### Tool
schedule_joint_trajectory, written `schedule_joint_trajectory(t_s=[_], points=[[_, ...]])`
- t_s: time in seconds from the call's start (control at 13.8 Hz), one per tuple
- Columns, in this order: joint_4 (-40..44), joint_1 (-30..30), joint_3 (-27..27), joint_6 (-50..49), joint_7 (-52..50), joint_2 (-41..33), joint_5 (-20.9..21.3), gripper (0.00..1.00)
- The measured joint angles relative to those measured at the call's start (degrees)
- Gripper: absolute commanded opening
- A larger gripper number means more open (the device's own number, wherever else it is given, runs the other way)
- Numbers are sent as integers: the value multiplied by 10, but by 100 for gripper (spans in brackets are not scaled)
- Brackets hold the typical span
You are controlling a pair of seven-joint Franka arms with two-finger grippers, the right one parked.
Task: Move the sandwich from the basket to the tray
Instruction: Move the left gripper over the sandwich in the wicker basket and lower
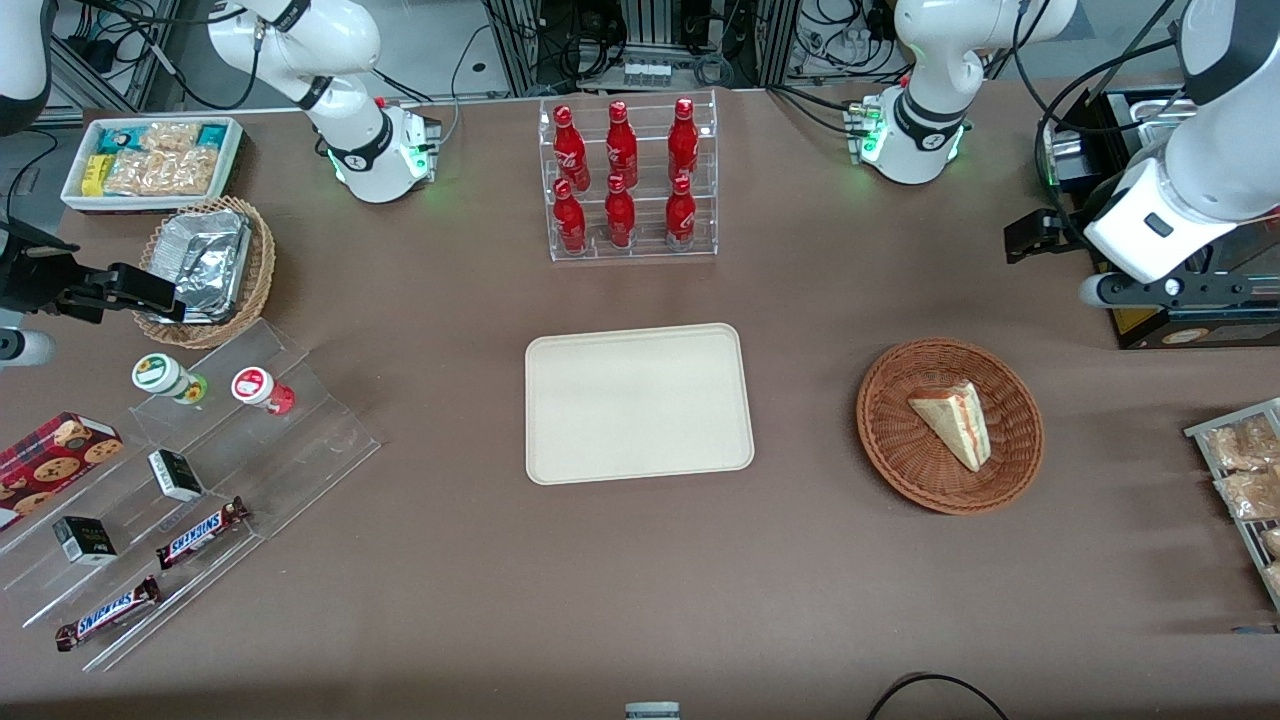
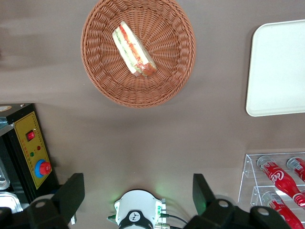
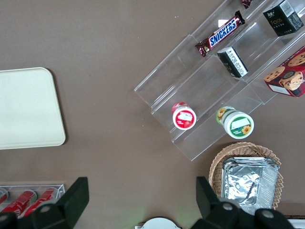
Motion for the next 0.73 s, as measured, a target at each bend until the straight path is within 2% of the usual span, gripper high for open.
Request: schedule_joint_trajectory(t_s=[0.36,0.73], points=[[-7,4,7,9,0,-2,0,100],[-110,3,6,134,0,1,0,100]])
